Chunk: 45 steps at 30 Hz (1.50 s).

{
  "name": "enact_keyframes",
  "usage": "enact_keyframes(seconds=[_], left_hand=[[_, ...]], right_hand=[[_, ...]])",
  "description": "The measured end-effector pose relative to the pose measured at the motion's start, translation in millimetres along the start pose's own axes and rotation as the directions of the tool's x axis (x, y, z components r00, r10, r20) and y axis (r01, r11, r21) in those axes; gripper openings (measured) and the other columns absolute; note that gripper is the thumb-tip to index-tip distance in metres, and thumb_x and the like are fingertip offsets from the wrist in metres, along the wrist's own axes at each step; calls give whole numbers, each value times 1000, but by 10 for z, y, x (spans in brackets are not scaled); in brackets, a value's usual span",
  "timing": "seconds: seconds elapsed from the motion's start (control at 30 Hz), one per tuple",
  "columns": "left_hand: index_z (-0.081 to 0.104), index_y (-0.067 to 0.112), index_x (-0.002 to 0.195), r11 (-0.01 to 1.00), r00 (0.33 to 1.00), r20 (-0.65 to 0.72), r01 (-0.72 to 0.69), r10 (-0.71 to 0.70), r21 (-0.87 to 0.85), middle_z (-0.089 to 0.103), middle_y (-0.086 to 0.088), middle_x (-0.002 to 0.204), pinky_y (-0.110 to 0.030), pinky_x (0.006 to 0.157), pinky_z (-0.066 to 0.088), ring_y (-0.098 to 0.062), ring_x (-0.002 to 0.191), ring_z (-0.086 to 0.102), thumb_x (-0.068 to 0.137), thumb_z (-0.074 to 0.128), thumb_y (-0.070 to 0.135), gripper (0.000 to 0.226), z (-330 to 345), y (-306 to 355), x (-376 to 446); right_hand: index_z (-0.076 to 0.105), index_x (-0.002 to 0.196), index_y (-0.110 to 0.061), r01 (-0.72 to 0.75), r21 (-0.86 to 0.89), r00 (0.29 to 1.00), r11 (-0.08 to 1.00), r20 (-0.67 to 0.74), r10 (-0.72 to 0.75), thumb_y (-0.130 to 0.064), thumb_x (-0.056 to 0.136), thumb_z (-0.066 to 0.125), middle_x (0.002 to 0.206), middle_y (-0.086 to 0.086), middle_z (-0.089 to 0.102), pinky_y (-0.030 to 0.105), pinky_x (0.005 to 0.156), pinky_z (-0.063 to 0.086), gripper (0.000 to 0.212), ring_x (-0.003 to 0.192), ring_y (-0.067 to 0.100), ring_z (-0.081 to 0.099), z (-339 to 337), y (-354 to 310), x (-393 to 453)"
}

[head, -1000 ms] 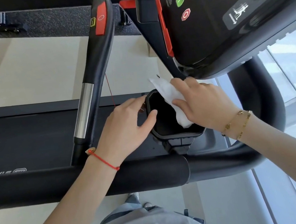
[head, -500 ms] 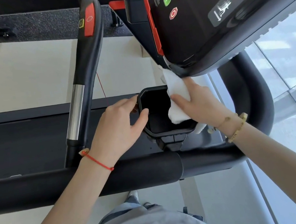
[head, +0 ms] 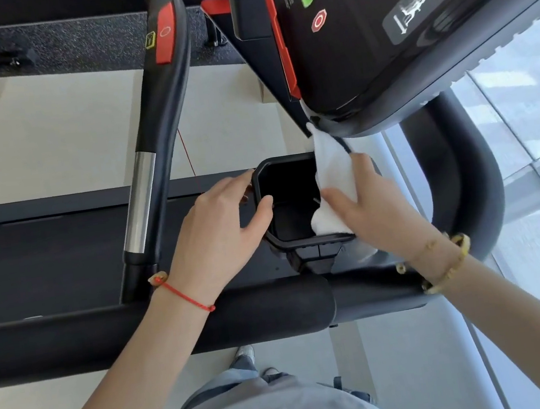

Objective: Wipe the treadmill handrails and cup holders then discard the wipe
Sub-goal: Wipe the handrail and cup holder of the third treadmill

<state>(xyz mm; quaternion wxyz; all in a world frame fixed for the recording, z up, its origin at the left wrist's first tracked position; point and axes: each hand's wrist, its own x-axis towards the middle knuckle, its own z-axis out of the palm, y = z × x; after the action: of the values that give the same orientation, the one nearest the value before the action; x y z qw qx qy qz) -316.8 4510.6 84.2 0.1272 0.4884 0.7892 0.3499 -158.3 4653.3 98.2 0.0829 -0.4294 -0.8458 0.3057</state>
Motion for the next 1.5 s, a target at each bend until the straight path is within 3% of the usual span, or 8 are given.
enact_keyframes(seconds=[0.2, 0.4, 0.6, 0.87, 1.03, 1.2, 1.37, 1.5], left_hand=[[57, 20, 135, 1000, 1000, -9, 15, -15, -18, 65, 6, 116, -40, 94, 52, -11, 106, 61, 93, 48, 43, 49, 24, 22, 4], [57, 20, 134, 1000, 1000, -4, 9, -9, -12, 65, 5, 109, -36, 90, 52, -12, 99, 60, 95, 50, 36, 43, 24, 39, 6], [57, 18, 136, 1000, 1000, 9, 8, -8, -12, 64, 5, 108, -32, 87, 51, -11, 96, 59, 94, 49, 38, 47, 3, 36, 2], [57, 18, 135, 1000, 999, 27, 24, -24, -5, 61, 8, 101, -23, 78, 47, -5, 86, 50, 93, 48, 41, 49, -14, 31, 22], [60, 15, 130, 1000, 1000, 10, 20, -20, 6, 50, 11, 88, -21, 71, 43, -6, 78, 47, 93, 49, 40, 45, -7, 32, 26], [63, 12, 102, 1000, 1000, -6, 13, -13, 18, 50, 5, 77, -34, 59, 46, -19, 65, 52, 93, 56, 32, 23, -1, 27, 38], [63, 17, 109, 1000, 1000, -23, -3, 3, 10, 48, 12, 78, -27, 60, 43, -15, 70, 52, 92, 57, 35, 25, -14, -13, 34], [59, 20, 133, 1000, 1000, -14, 9, -10, -22, 64, 9, 105, -29, 79, 52, -10, 95, 59, 92, 53, 43, 48, -25, -15, 19]], right_hand=[[33, 118, -11, -32, -31, 994, 999, 101, 35, -38, 96, 54, 85, -1, 51, 16, 44, 31, 41, 66, 9, 50, -73, -14, -13], [29, 141, -14, 187, -201, 976, 961, 148, -159, -30, 95, 57, 131, 16, 45, 33, 77, 40, 56, 106, 35, 52, -115, -190, 175], [30, 143, -14, 298, -422, 954, 856, 172, -247, -33, 99, 48, 129, 18, 45, 28, 77, 31, 51, 108, 37, 53, -114, -209, 211], [28, 149, -9, 425, -510, 905, 748, 205, -374, -23, 101, 43, 137, 18, 41, 40, 104, 39, 52, 120, 37, 46, -119, -240, 162], [33, 148, -12, 492, -522, 870, 697, 276, -408, -21, 99, 49, 133, 14, 48, 41, 101, 41, 52, 115, 35, 52, -159, -275, 279], [39, 144, -18, 658, -571, 748, 491, 420, -514, -25, 98, 45, 123, 4, 54, 37, 88, 45, 47, 102, 25, 55, 45, -478, 517], [35, 143, -26, 597, -634, 792, 491, 368, -488, -43, 104, 31, 112, 0, 52, 33, 76, 48, 43, 91, 21, 56, 36, -444, 532], [34, 142, -22, 468, -665, 875, 581, 256, -411, -42, 100, 39, 114, 6, 51, 28, 65, 42, 47, 95, 25, 58, -81, -306, 355]])
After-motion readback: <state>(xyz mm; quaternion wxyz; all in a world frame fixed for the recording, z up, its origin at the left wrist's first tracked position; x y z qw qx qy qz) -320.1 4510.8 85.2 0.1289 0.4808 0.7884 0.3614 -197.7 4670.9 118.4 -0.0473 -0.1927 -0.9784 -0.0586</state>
